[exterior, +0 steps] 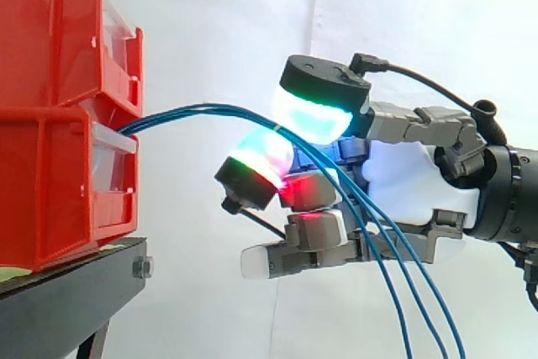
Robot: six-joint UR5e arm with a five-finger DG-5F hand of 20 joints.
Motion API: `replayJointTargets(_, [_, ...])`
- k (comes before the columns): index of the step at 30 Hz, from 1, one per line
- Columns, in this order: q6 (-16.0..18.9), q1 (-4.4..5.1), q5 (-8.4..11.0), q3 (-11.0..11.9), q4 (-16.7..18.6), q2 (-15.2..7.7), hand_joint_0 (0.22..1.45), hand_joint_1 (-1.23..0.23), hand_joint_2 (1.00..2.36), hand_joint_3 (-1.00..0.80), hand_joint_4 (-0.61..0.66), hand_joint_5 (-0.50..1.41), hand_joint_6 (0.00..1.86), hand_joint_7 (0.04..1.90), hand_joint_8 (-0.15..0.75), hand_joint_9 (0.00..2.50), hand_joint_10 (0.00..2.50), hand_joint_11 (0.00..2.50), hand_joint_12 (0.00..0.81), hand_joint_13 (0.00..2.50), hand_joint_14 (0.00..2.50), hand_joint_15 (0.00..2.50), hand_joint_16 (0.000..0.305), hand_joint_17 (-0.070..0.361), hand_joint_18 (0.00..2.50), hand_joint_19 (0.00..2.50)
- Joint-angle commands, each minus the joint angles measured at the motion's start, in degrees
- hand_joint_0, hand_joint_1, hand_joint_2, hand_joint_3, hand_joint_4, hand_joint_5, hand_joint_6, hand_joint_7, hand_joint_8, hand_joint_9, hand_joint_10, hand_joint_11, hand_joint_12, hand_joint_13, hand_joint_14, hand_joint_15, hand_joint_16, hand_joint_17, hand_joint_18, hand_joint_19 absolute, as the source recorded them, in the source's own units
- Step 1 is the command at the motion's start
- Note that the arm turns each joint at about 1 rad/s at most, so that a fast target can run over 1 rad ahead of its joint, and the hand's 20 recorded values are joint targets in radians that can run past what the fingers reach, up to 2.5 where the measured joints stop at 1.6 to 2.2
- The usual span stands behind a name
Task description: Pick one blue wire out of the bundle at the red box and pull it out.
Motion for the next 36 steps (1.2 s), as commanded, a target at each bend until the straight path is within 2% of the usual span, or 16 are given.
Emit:
replayJointTargets(1, [0.0,-0.06,-0.03,0.0,0.2,0.0,0.55,-0.60,1.02,-0.30,0.35,-0.13,0.66,1.16,0.286,1.01,0.02,1.18,0.358,1.04,0.03,1.07,0.062,0.139,0.42,0.46])
replayJointTargets(5, [0.0,0.03,0.06,0.0,0.2,0.0,0.52,-0.54,1.01,-0.39,0.37,-0.11,0.52,1.34,0.296,0.98,0.02,1.10,0.376,1.03,0.03,1.04,0.065,0.145,0.42,0.46])
replayJointTargets(8, [0.0,-0.06,-0.03,0.0,0.2,0.0,0.51,-0.53,1.01,-0.42,0.35,-0.11,0.50,1.34,0.299,0.95,0.02,1.07,0.377,1.01,0.03,1.03,0.065,0.147,0.41,0.47])
replayJointTargets(9, [0.0,0.03,-0.03,0.0,0.2,0.1,0.51,-0.55,1.01,-0.42,0.33,-0.11,0.51,1.32,0.295,0.94,0.02,1.07,0.378,1.01,0.03,1.03,0.065,0.147,0.41,0.47])
replayJointTargets(11, [0.0,0.21,0.06,0.0,0.2,0.0,0.55,-0.66,1.01,-0.36,0.25,-0.16,0.64,1.13,0.277,0.92,0.03,1.09,0.361,0.99,0.03,1.02,0.063,0.142,0.40,0.47])
replayJointTargets(14, [-0.1,0.21,0.06,0.0,0.2,0.0,0.62,-0.71,1.02,-0.24,0.23,-0.20,0.78,0.92,0.266,0.89,0.02,1.11,0.344,0.97,0.03,1.02,0.061,0.137,0.40,0.44])
replayJointTargets(18, [-0.1,0.21,0.06,0.0,0.2,0.0,0.66,-0.71,1.02,-0.15,0.23,-0.21,0.82,0.86,0.261,0.88,0.02,1.12,0.344,0.98,0.03,1.00,0.060,0.135,0.44,0.43])
replayJointTargets(28, [-0.2,0.38,0.06,0.0,0.2,0.0,0.67,-0.70,1.02,-0.14,0.24,-0.21,0.84,0.82,0.258,0.87,0.02,1.12,0.343,0.99,0.03,1.00,0.059,0.133,0.45,0.43])
replayJointTargets(32, [-0.1,0.38,0.06,0.0,0.0,0.0,0.54,-0.64,1.01,-0.33,0.25,-0.19,0.74,0.94,0.279,0.87,0.02,1.11,0.366,0.97,0.03,1.01,0.062,0.141,0.42,0.47])
replayJointTargets(36, [-0.1,0.38,0.06,0.0,0.2,0.0,0.51,-0.56,1.00,-0.47,0.26,-0.16,0.69,1.03,0.293,0.89,0.02,1.08,0.380,0.98,0.03,1.01,0.065,0.147,0.43,0.47])
